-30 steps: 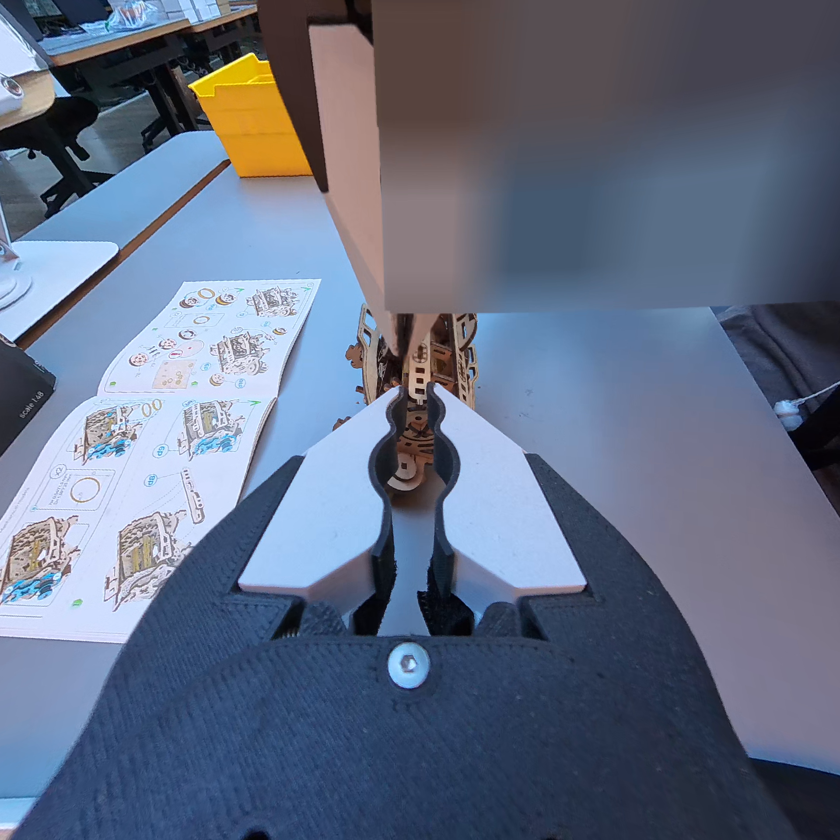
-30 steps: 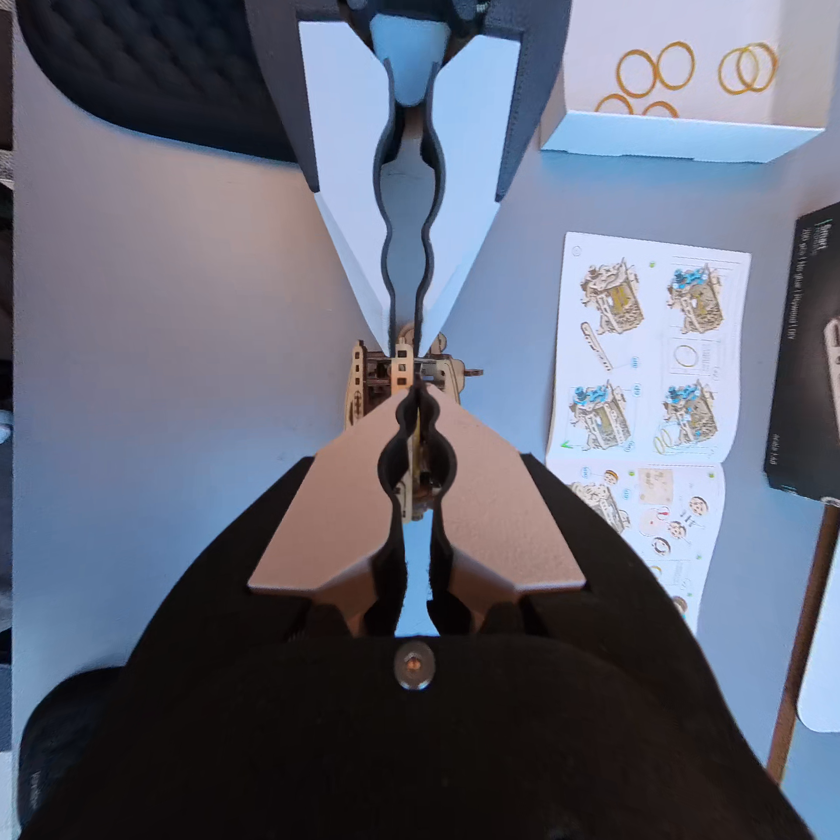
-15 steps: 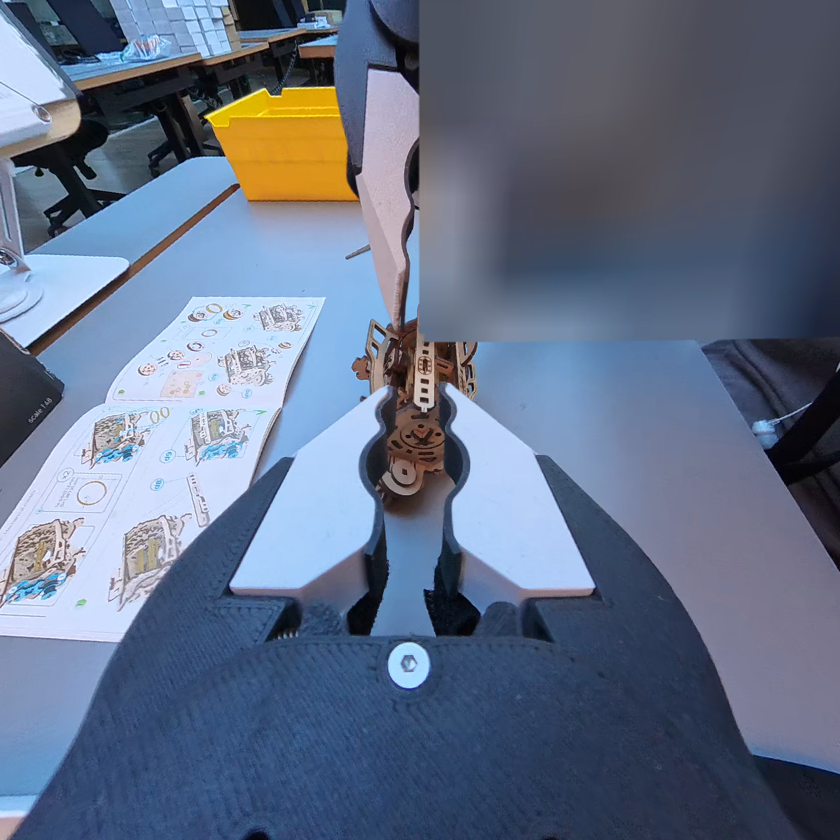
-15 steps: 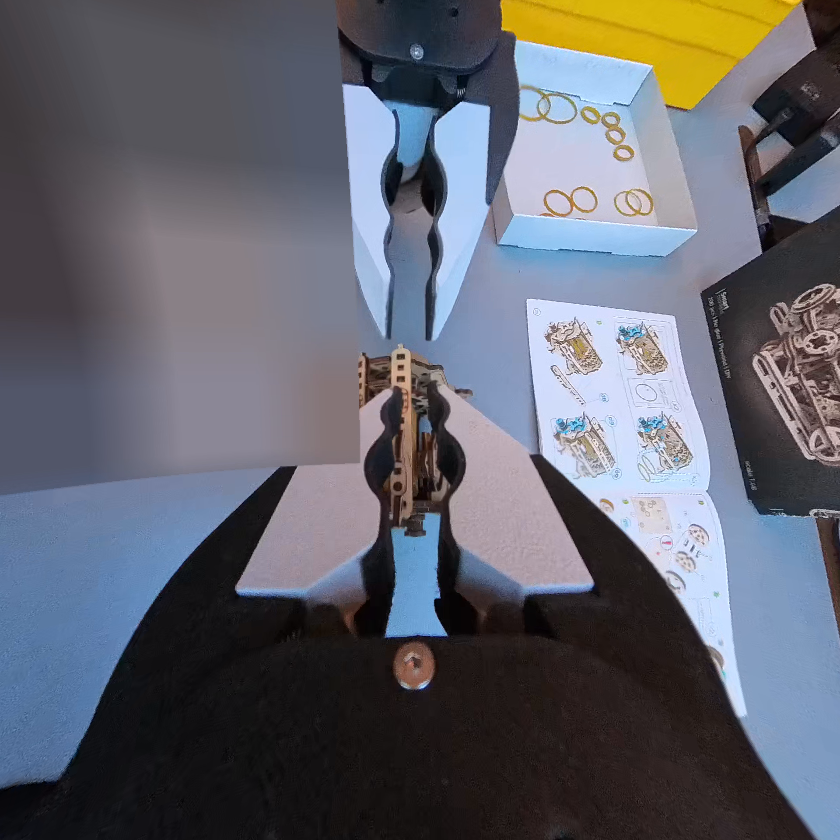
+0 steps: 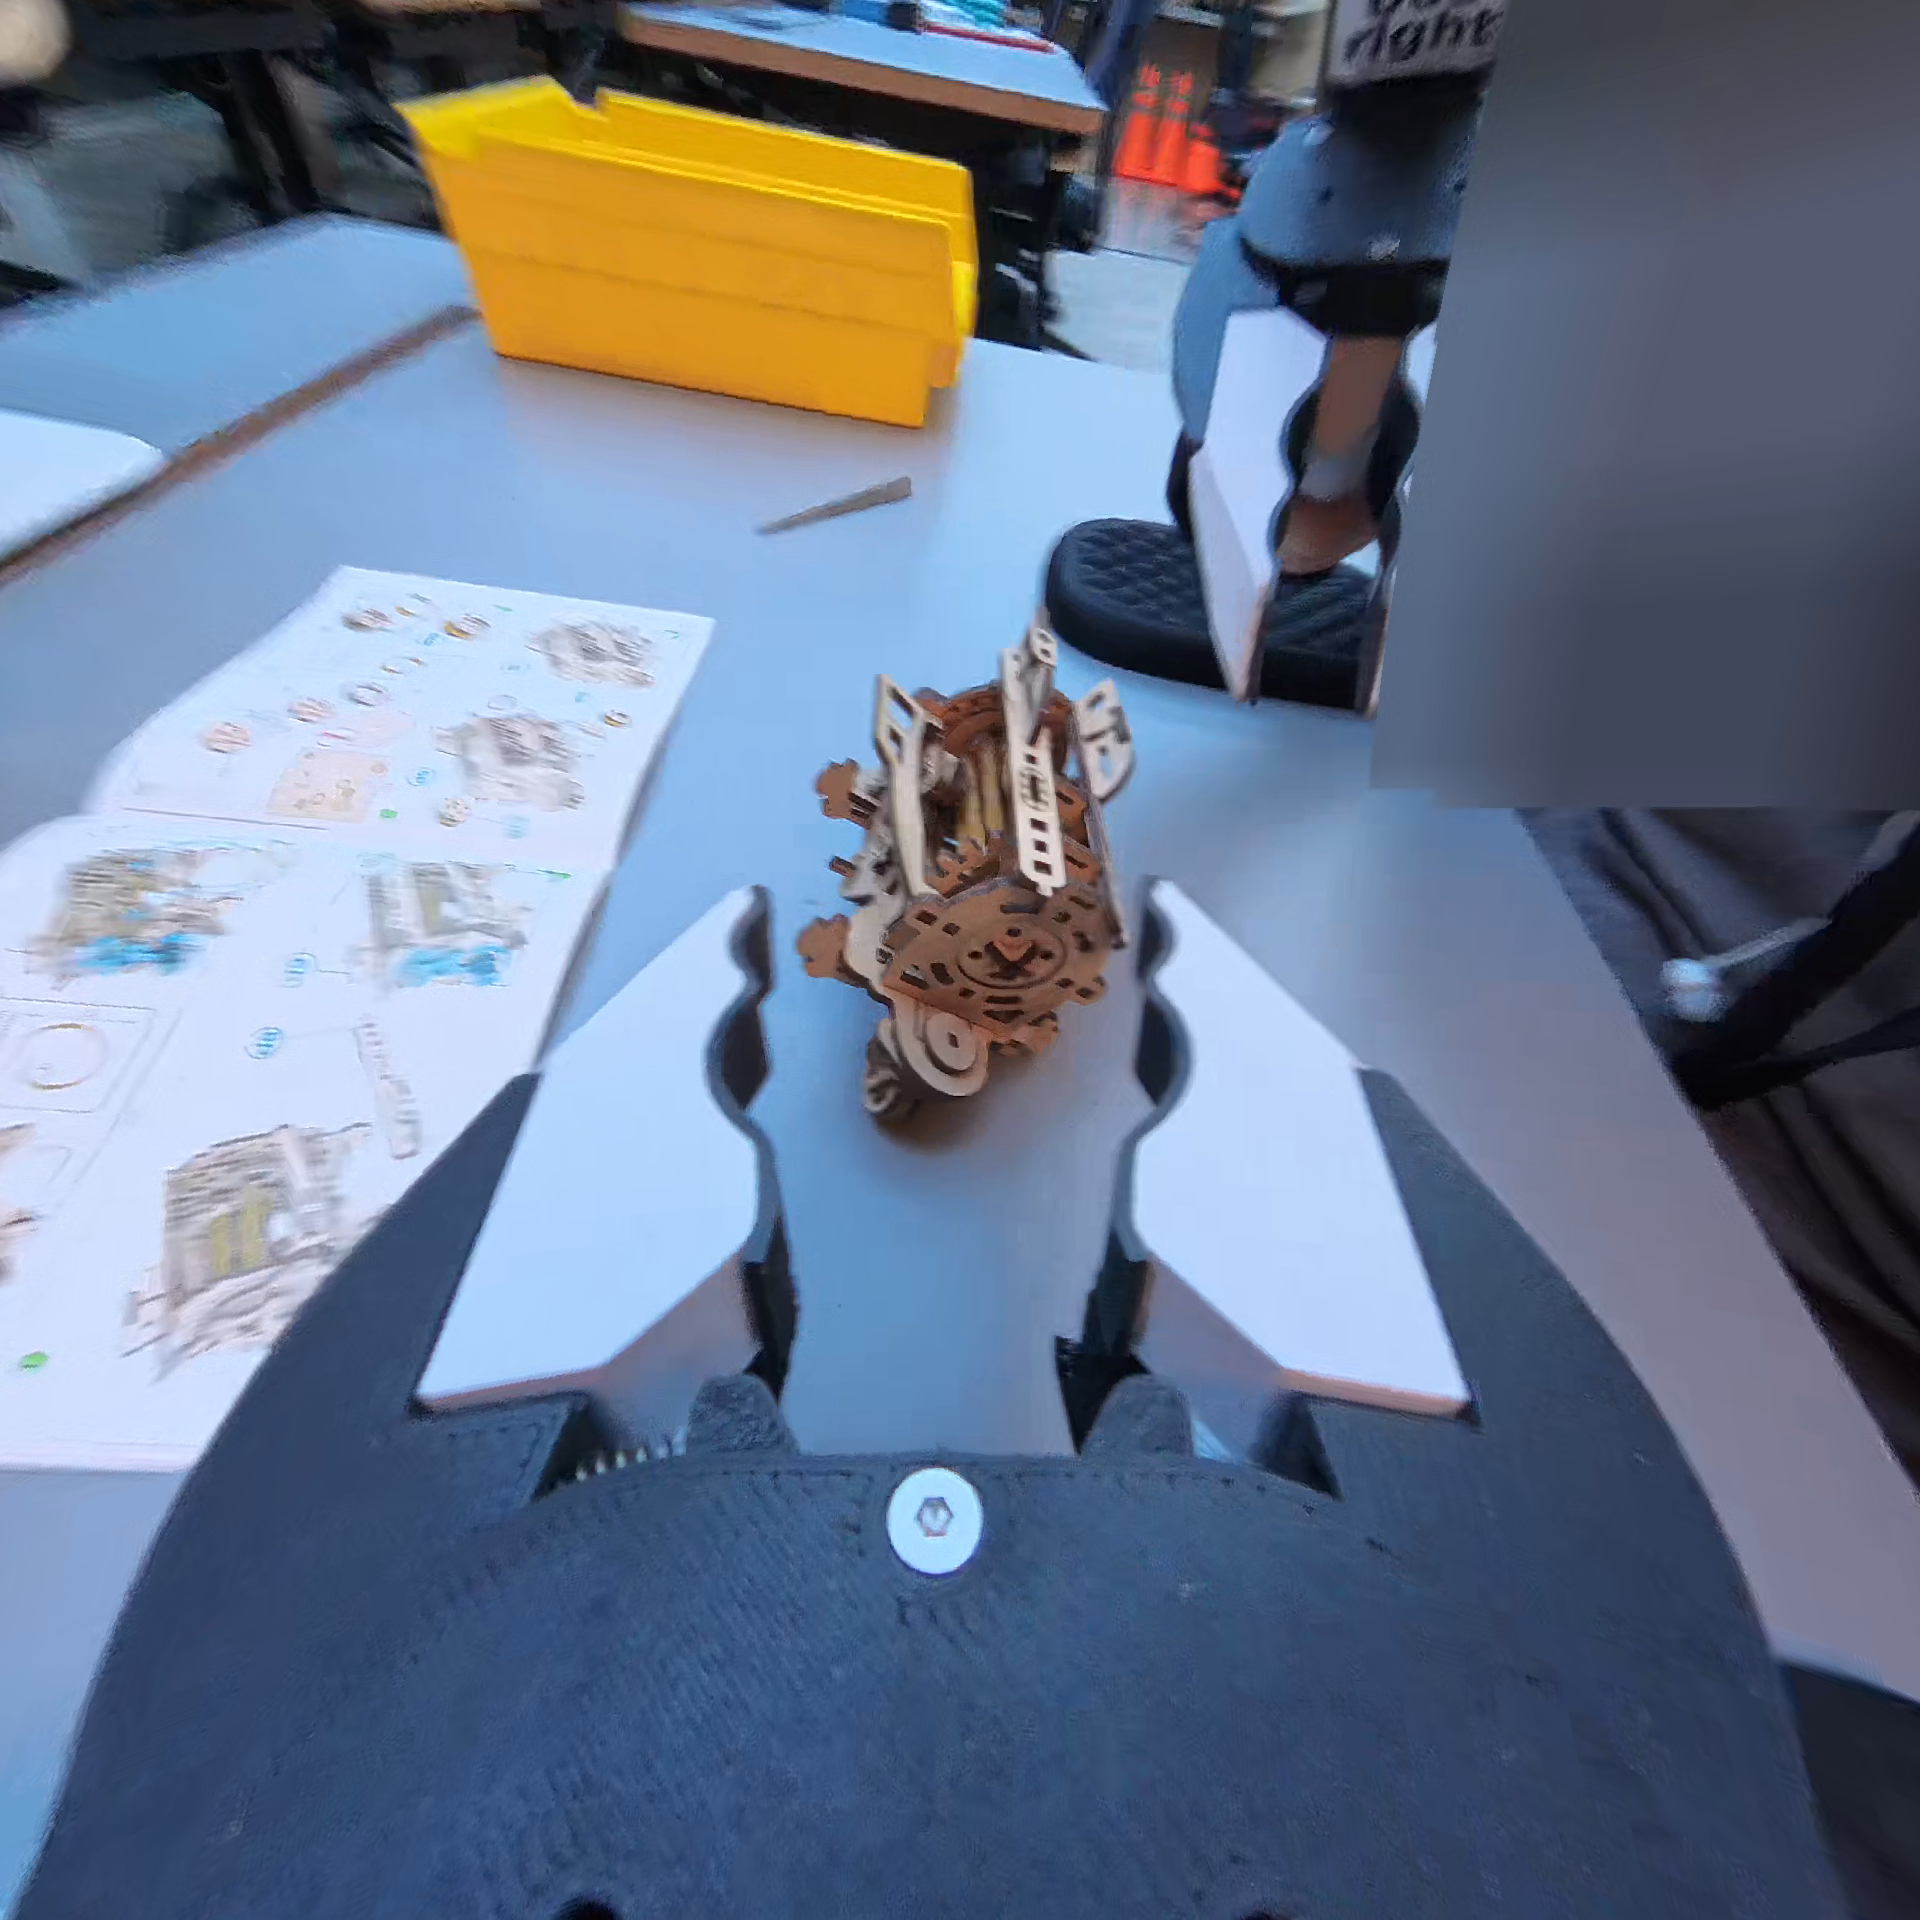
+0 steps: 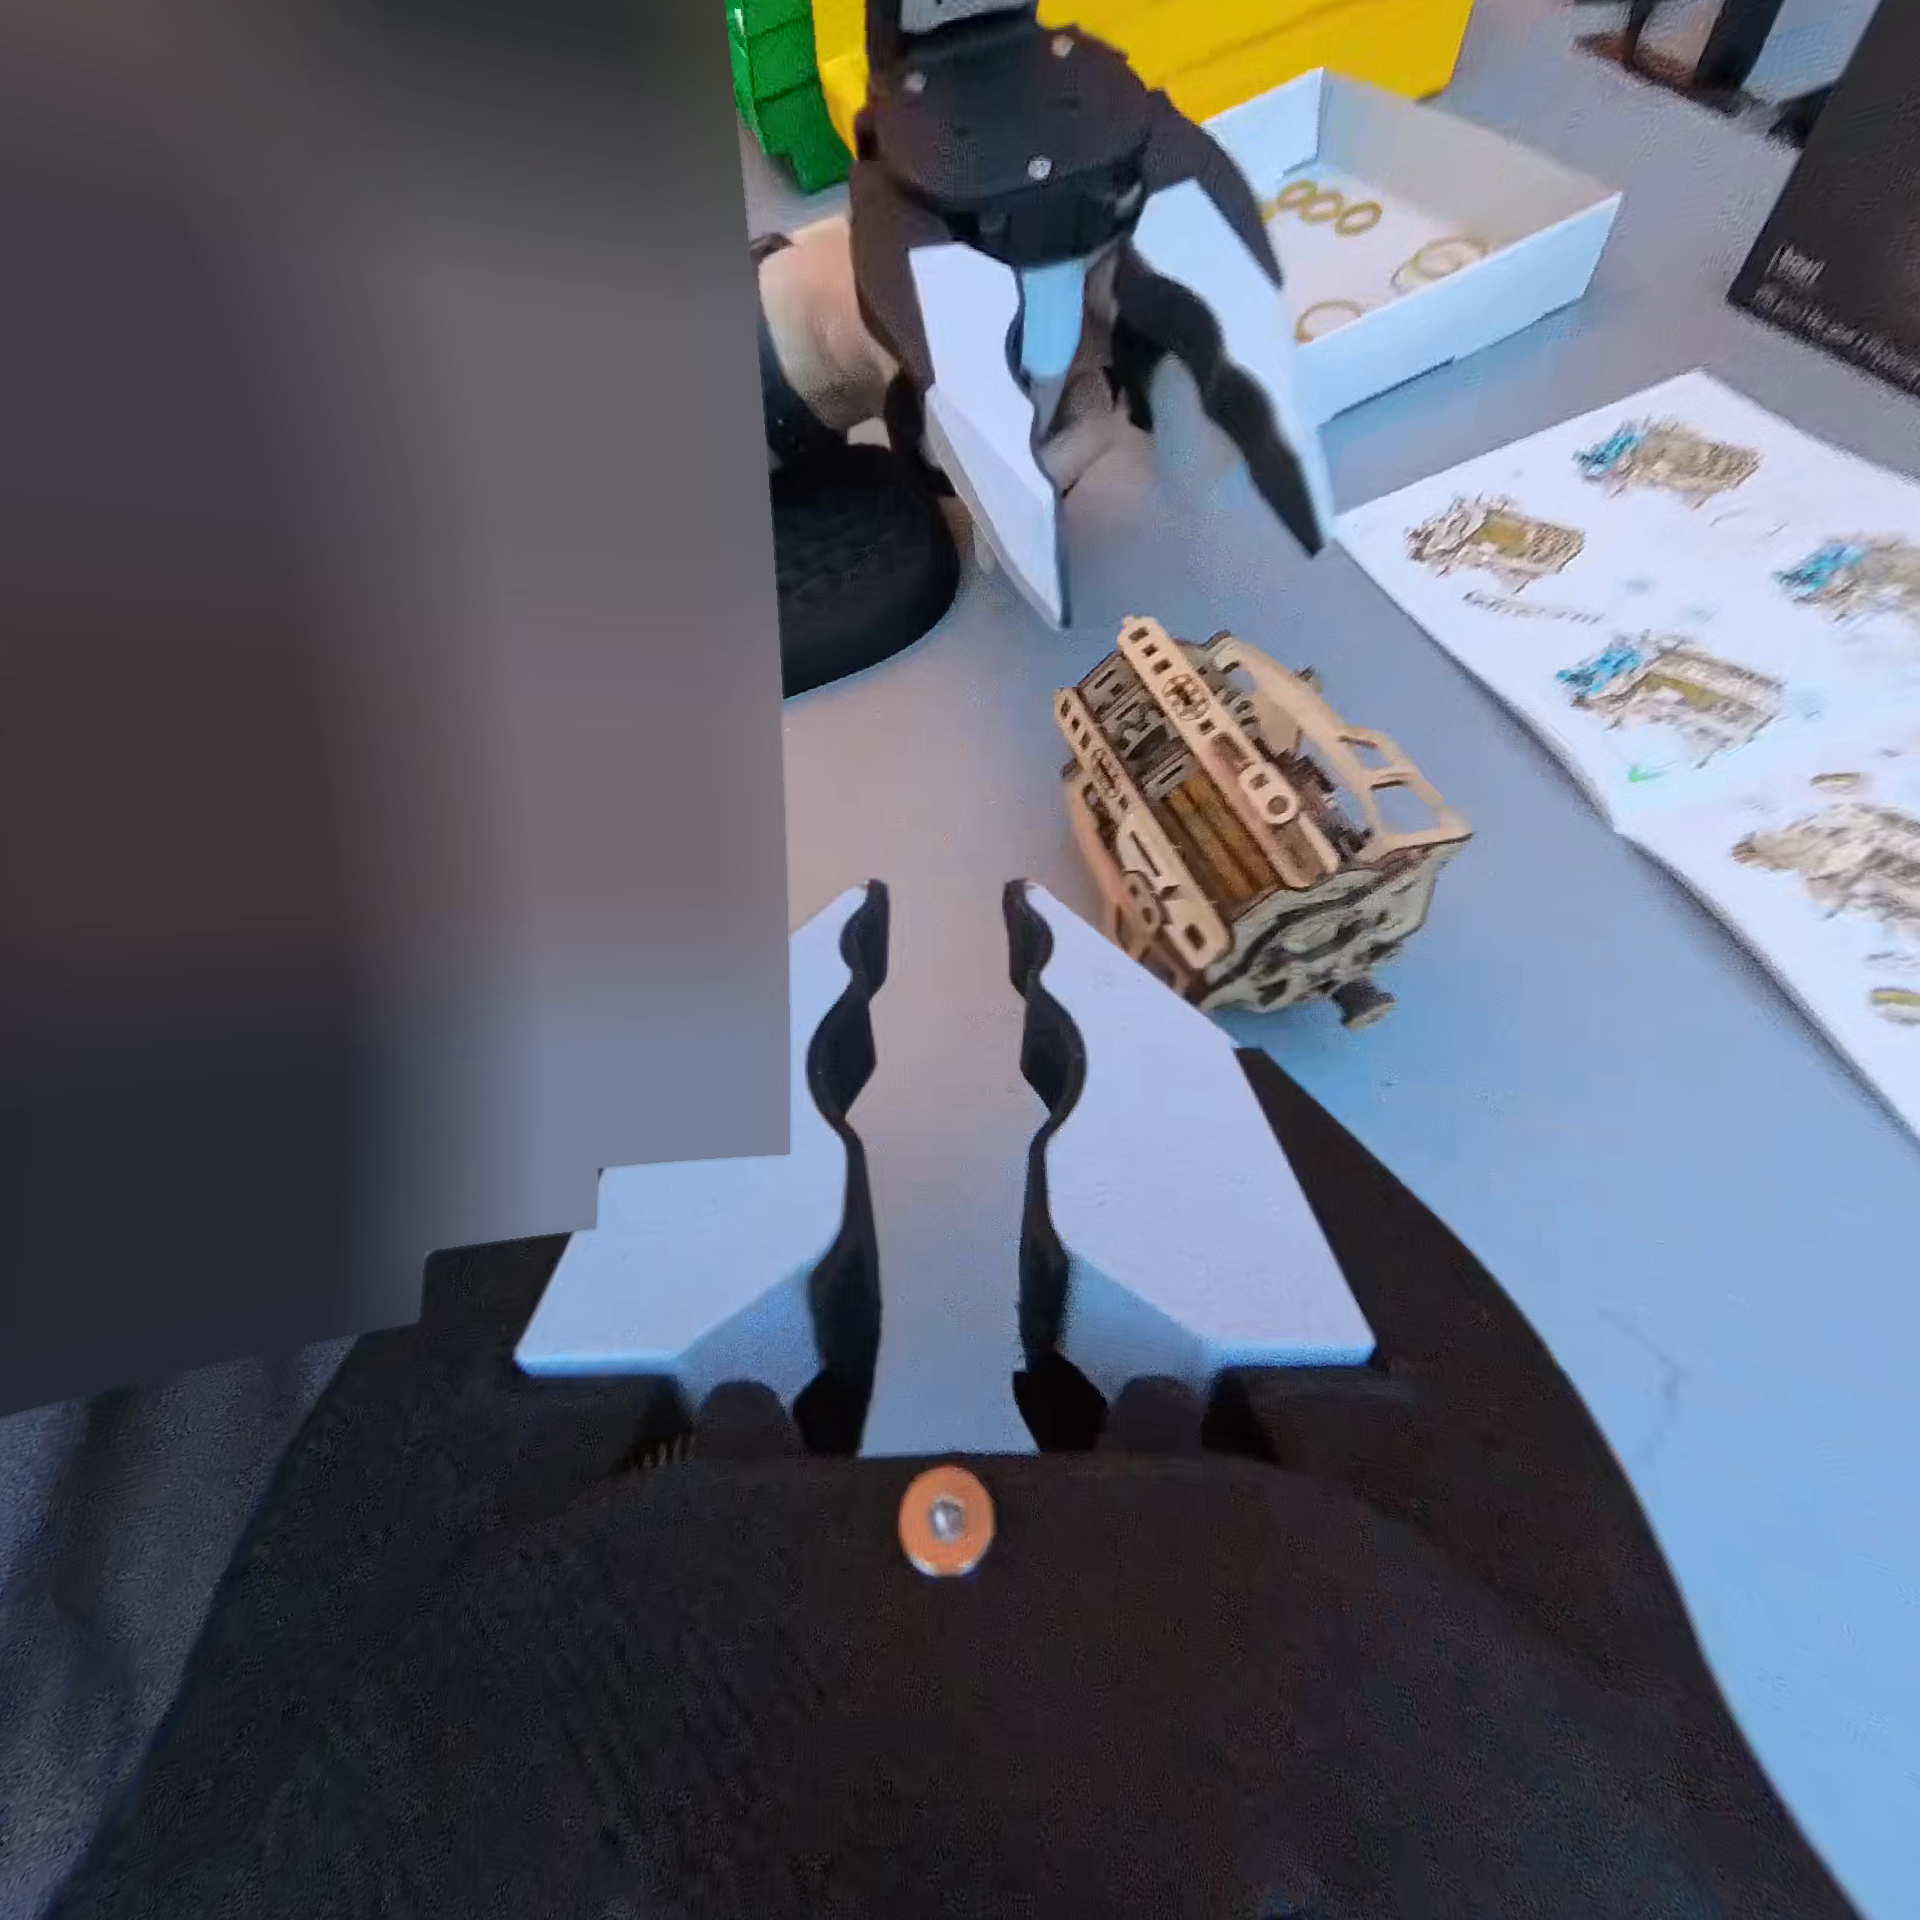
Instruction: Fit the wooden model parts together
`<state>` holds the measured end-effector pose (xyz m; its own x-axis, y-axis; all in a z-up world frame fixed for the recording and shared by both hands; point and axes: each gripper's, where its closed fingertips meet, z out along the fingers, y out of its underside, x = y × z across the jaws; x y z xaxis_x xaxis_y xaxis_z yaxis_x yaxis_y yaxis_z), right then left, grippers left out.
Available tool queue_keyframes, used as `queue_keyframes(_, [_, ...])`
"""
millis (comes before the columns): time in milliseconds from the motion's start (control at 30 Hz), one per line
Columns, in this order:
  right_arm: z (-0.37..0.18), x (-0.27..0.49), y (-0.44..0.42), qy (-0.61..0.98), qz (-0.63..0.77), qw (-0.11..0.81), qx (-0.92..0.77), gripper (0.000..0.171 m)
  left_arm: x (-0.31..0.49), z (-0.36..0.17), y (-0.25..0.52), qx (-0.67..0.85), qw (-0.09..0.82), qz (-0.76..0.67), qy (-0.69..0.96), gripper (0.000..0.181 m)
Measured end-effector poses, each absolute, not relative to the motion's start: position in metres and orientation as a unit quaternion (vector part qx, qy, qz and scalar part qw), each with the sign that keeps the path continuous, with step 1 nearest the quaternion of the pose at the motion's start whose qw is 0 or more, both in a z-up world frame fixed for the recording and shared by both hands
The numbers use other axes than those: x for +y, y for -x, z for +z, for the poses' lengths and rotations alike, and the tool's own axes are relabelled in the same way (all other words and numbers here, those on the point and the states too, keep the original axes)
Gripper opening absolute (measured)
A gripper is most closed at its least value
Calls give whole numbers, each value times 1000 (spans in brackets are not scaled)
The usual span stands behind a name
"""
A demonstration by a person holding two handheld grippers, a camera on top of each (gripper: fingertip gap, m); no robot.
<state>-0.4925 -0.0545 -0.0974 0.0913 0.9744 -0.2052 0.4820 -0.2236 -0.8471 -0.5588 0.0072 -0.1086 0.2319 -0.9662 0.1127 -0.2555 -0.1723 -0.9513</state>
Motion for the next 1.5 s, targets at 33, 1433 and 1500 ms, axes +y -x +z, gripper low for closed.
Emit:
queue_keyframes(33, [-104,-61,496,684,415,287,-527,25,6,-111,559,476,414,-424,649,79])
queue_keyframes(1433, [-134,27,496,738,369,339,-452,57,36,-108,569,462,445,-354,681,77])
queue_keyframes(1500, [-137,26,495,741,369,335,-451,58,43,-110,560,477,431,-359,677,87])
